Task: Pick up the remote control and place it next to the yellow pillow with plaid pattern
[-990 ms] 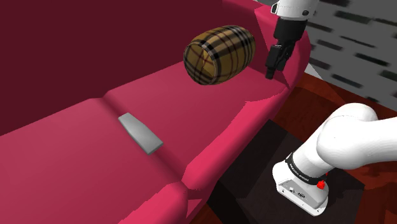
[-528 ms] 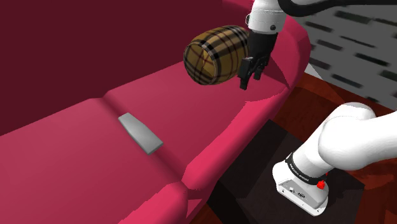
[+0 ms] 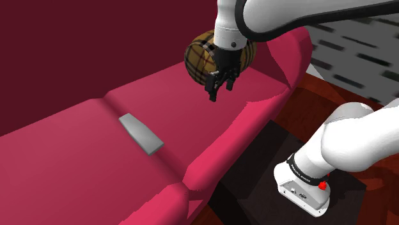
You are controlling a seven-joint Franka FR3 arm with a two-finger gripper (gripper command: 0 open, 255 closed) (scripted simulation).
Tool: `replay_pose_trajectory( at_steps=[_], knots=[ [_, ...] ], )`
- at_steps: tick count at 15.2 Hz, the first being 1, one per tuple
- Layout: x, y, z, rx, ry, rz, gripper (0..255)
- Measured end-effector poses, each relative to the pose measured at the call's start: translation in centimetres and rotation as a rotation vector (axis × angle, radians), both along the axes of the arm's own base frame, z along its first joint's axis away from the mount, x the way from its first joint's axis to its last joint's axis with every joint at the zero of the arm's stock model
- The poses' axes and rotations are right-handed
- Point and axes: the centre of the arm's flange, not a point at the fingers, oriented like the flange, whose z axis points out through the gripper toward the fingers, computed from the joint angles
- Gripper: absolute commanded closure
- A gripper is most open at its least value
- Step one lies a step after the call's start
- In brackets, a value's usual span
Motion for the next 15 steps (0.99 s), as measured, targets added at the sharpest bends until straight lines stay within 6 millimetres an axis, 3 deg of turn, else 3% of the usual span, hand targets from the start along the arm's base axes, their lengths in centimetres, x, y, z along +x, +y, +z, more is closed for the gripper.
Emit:
replay_pose_trajectory(
  at_steps=[15],
  knots=[
    [7.9, 16.4, -7.3, -0.016, -0.065, 0.011, 0]
  ],
)
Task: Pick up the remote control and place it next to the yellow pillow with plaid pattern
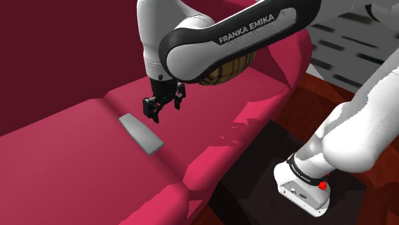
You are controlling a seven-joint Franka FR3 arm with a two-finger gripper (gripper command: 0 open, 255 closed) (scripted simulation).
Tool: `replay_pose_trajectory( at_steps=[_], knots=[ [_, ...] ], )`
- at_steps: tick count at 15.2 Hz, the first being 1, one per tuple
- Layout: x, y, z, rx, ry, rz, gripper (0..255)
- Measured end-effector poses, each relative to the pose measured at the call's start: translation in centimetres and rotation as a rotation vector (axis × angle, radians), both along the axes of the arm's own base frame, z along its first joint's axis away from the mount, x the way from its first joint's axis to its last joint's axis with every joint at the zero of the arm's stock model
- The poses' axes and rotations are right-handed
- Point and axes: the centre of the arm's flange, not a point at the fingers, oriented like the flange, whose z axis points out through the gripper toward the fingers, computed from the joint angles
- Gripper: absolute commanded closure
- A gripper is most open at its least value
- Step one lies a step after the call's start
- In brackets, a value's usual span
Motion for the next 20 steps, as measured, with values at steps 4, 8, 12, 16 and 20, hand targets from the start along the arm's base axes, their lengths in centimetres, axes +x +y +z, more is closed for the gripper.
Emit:
replay_pose_trajectory(
  at_steps=[4, 8, 12, 16, 20],
  knots=[
    [2.3, 4.6, -1.6, -0.004, -0.017, 0.002, 0],
    [4.1, 8.3, -3.3, -0.008, -0.033, 0.005, 0],
    [4.8, 9.3, -5.3, -0.01, -0.037, 0.004, 0],
    [4.9, 9.5, -7.4, -0.01, -0.037, 0.004, 0],
    [4.8, 9.3, -7.7, -0.01, -0.038, 0.004, 0]
  ],
)
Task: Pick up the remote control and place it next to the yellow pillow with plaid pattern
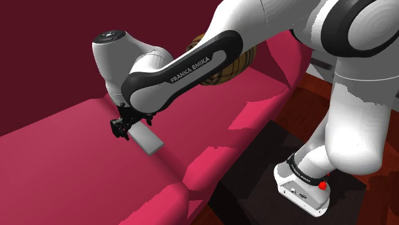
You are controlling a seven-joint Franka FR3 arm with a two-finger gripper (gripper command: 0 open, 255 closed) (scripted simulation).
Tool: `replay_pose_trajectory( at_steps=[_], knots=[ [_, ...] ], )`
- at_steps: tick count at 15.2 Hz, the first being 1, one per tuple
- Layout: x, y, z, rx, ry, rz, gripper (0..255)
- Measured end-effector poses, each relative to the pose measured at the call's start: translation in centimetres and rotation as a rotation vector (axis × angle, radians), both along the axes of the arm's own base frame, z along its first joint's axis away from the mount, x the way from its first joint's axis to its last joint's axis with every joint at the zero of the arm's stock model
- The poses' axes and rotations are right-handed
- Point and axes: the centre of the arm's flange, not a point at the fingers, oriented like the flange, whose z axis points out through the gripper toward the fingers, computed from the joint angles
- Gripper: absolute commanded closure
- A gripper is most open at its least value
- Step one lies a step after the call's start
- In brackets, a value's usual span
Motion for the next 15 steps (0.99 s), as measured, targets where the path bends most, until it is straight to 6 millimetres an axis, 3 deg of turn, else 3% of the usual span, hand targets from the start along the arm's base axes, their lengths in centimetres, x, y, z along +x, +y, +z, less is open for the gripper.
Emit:
replay_pose_trajectory(
  at_steps=[2, 3, 15],
  knots=[
    [-0.01, 0.0, -0.02, 0.0, 0.0, 0.0, 0],
    [-0.01, 0.0, -0.02, 0.0, 0.0, 0.0, 255],
    [-0.01, -0.07, 0.61, 0.0, 0.0, 0.0, 255]
  ],
)
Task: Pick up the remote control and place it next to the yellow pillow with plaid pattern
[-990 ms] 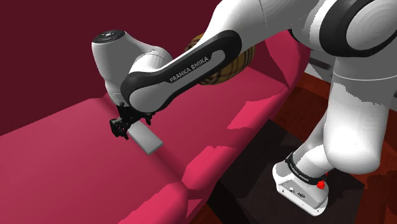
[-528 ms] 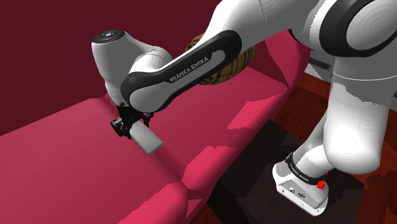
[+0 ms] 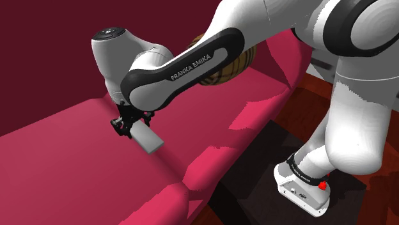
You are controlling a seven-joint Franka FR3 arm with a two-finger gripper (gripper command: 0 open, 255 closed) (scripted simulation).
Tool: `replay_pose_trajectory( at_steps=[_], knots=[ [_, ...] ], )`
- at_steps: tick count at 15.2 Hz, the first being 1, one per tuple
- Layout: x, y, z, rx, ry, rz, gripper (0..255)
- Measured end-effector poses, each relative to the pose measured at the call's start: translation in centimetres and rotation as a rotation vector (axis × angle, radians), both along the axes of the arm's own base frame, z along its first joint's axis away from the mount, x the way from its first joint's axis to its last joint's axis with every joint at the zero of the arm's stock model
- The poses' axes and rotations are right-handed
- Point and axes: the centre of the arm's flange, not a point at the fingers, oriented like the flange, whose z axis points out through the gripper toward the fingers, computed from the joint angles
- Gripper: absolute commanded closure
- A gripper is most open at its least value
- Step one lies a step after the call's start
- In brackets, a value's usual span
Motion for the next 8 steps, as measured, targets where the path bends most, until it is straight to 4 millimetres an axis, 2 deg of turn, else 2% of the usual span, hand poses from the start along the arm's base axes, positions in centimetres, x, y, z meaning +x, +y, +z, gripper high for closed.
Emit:
replay_pose_trajectory(
  at_steps=[8],
  knots=[
    [0.0, 0.1, 4.0, 0.0, 0.0, 0.0, 255]
  ],
)
